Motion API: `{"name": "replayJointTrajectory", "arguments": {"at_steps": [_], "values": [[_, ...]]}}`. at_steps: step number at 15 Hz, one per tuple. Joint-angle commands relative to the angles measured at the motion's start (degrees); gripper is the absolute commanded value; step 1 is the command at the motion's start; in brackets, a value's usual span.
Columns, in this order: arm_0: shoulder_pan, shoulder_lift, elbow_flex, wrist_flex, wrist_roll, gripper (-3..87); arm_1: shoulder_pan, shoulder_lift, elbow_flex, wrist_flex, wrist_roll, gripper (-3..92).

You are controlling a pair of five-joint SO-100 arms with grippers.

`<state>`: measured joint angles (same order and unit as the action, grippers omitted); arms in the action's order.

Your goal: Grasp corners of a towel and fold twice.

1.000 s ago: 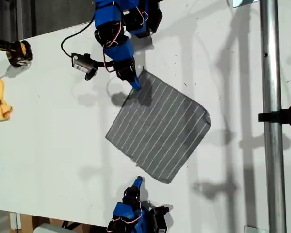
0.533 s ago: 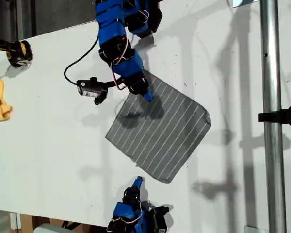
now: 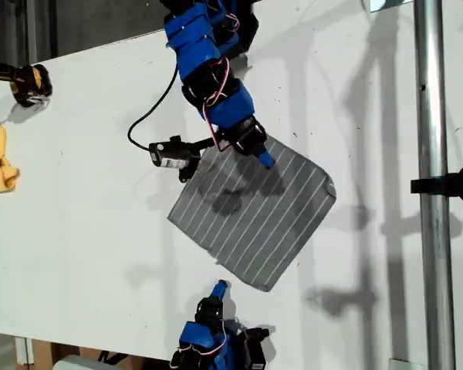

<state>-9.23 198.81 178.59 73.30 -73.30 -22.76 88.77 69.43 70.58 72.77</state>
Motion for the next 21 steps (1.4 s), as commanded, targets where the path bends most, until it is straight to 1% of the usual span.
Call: {"name": "replayJointTrajectory", "arguments": {"at_steps": [1,4,10,11,14,16,17,21], "values": [[-0.44,0.44,-0.18,-0.88,-0.53,-2.2,-1.32,0.26,-3.25,-2.81,-0.18,-0.2],[-0.18,0.44,-0.18,-0.79,-0.88,-2.2,-2.81,-1.76,-3.25,-6.33,-0.18,-0.2],[-0.09,0.44,-0.18,-0.79,-0.7,-2.2,-5.19,-4.04,-1.05,-8.26,-0.35,0.1],[-0.09,0.44,-0.18,-0.79,-0.62,-2.2,-5.54,-4.66,-0.26,-8.7,-0.35,3.4],[0.09,0.44,-0.26,-0.88,-0.18,-2.2,-6.68,-7.73,-0.26,-9.4,0.18,23.8],[0.26,0.44,-0.26,-0.97,0.0,-2.2,-7.12,-9.67,0.0,-10.46,-0.44,31.7],[0.35,0.44,-0.26,-0.97,0.09,-2.2,-7.29,-10.72,0.09,-10.63,-0.44,34.7],[0.44,0.44,-0.35,-1.05,0.18,-2.2,-7.38,-15.47,0.18,-9.4,0.35,34.9]]}}
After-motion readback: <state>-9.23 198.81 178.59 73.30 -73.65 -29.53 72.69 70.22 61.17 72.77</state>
